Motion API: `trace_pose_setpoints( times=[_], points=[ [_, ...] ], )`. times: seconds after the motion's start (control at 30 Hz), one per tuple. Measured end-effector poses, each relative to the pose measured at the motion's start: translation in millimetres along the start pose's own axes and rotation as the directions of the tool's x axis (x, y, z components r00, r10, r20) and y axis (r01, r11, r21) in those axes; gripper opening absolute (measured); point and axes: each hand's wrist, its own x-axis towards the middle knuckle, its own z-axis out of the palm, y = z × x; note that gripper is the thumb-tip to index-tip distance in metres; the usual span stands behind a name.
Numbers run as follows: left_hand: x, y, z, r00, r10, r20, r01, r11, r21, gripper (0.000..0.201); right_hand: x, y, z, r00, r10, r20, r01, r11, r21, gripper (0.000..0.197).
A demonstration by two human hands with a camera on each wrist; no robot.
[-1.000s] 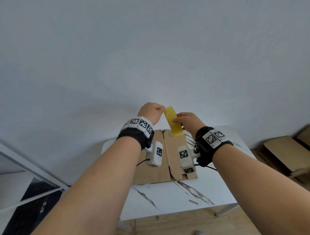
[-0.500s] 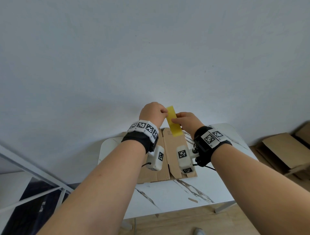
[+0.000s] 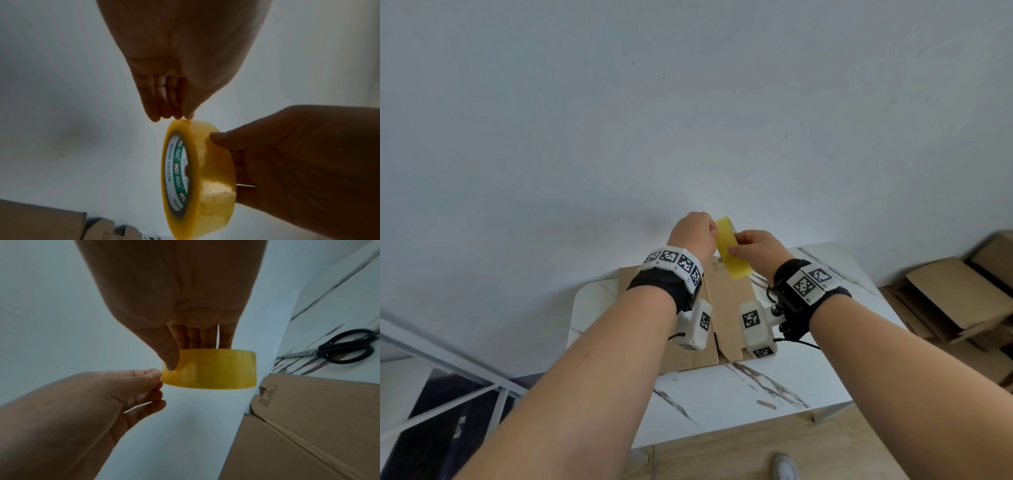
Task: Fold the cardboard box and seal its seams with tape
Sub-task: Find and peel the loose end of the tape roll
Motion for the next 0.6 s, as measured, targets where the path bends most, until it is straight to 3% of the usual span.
trace_pose_setpoints(
  times=[0.37, 0.6],
  points=[
    [21, 33, 48, 0.969, 0.034, 0.244, 0.001, 0.99, -0.141, 0.019, 12, 45, -40, 0.997, 0.076, -0.021, -0.079, 0.98, -0.183, 0.034],
    [38, 51, 90, 0.98, -0.031, 0.195, 0.073, 0.974, -0.215, 0.015, 30, 82, -73, 0.992, 0.116, -0.044, -0.123, 0.963, -0.241, 0.031]
  ],
)
